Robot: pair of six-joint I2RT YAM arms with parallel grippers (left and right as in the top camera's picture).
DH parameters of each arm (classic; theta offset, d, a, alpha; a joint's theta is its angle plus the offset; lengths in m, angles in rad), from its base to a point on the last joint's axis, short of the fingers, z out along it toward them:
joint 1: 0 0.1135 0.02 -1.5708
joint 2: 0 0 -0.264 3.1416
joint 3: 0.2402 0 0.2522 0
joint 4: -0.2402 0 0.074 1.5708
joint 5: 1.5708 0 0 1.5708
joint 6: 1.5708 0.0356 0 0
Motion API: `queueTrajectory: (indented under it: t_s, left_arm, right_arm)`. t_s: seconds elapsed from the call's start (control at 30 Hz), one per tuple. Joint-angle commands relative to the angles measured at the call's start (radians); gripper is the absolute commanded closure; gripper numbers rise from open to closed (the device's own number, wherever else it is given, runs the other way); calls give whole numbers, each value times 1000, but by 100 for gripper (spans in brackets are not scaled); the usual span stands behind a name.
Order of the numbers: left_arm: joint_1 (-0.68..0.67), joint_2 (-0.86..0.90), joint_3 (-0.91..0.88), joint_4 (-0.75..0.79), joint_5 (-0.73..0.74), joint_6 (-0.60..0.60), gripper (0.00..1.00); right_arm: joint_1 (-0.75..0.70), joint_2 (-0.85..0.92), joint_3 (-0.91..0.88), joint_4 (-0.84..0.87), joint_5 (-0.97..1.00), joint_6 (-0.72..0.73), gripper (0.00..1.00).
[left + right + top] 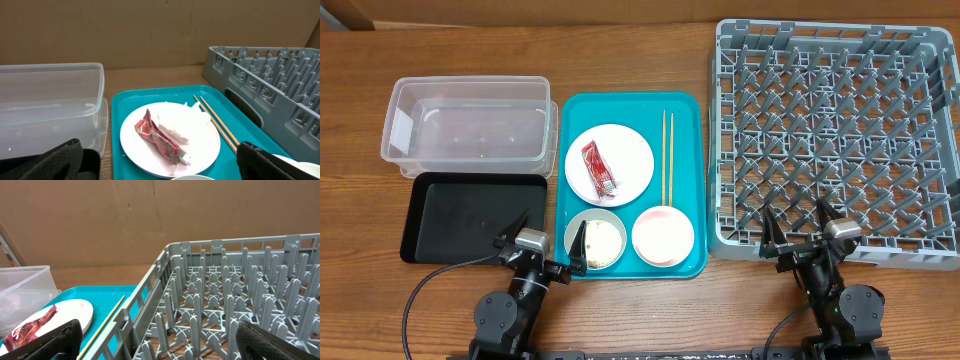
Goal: Sort waste into correct bins and load items into the dishwasher
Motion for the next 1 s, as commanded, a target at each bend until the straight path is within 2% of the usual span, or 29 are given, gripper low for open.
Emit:
queueTrajectory:
  t_s: [0.0,0.17,0.3,0.4,0.57,0.63,0.77,0.87,0.97]
  left_arm:
    - [4,-9,-4,1,42,-43,0]
    - [4,-9,-4,52,73,-221,0]
    - [4,-9,23,126,177,-236,0]
    - [4,-9,102,89,177,-235,0]
    - [4,78,362,-169,159,-186,0]
    - [4,175,487,-284,160,-180,0]
    - [4,482,797,-553,226,-177,0]
    - [4,710,1029,-752,321,-161,0]
    - [4,897,1240,-889,532,-161,0]
  right_arm:
    - [-6,-12,-11,5,0,-3,0]
    - [-6,-12,-10,12,-77,-3,0]
    - [-6,-12,12,42,-249,47,0]
    - [-6,-11,81,16,-309,153,0]
    - [-6,9,284,-206,-328,208,0]
    - [-6,52,404,-330,-328,200,0]
    - [-6,197,645,-527,-320,200,0]
    - [-6,333,819,-681,-293,200,0]
    - [-6,466,962,-797,-282,197,1]
